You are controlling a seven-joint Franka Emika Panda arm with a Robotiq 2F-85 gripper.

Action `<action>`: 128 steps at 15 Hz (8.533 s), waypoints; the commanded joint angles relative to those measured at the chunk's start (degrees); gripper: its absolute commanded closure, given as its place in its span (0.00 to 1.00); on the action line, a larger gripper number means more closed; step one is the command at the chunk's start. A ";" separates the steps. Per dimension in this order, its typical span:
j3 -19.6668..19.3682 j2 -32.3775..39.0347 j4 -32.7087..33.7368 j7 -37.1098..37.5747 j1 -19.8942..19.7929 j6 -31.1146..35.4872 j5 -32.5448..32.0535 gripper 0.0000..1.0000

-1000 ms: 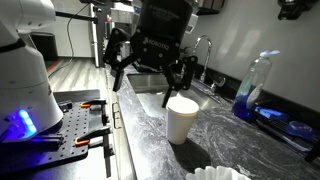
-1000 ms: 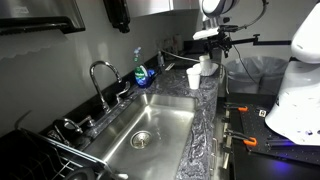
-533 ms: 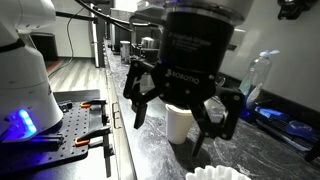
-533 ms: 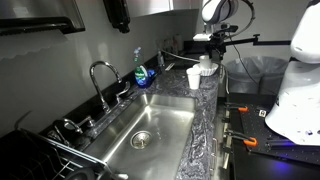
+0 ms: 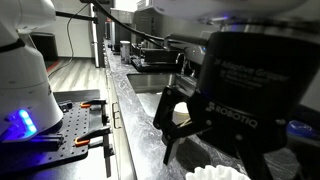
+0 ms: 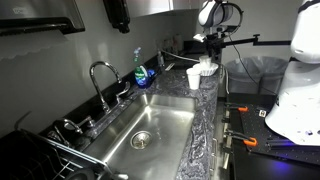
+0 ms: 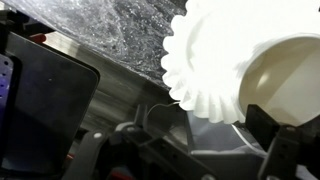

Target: Pick up the cup from the bowl and put it in the other cups

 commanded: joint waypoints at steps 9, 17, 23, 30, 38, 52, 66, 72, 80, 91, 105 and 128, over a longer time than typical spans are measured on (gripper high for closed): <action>-2.00 13.54 11.78 2.17 3.25 -0.23 8.34 0.26; -3.71 10.27 9.65 2.21 5.51 3.12 6.66 0.76; -5.49 3.13 5.09 2.55 7.56 8.97 3.12 1.00; -2.19 -8.38 -2.50 0.97 8.24 12.29 -3.24 0.99; 5.14 -21.76 -11.41 -9.45 8.09 9.37 1.72 0.99; 9.80 -29.39 -14.12 -17.88 5.37 -3.77 3.22 0.95; 17.48 -31.27 -16.62 -15.87 5.84 -4.43 0.44 0.99; 18.46 -30.44 -18.66 -15.62 5.81 -4.02 0.05 0.99; 19.89 -26.74 -19.32 -14.31 5.84 -1.05 -4.15 0.99; 20.07 -20.52 -19.79 -9.12 6.94 7.18 -10.32 0.99; 17.08 -19.36 -22.45 -10.82 7.30 10.38 -7.77 0.99; 16.73 -31.92 -26.94 -17.57 7.45 6.28 0.54 0.00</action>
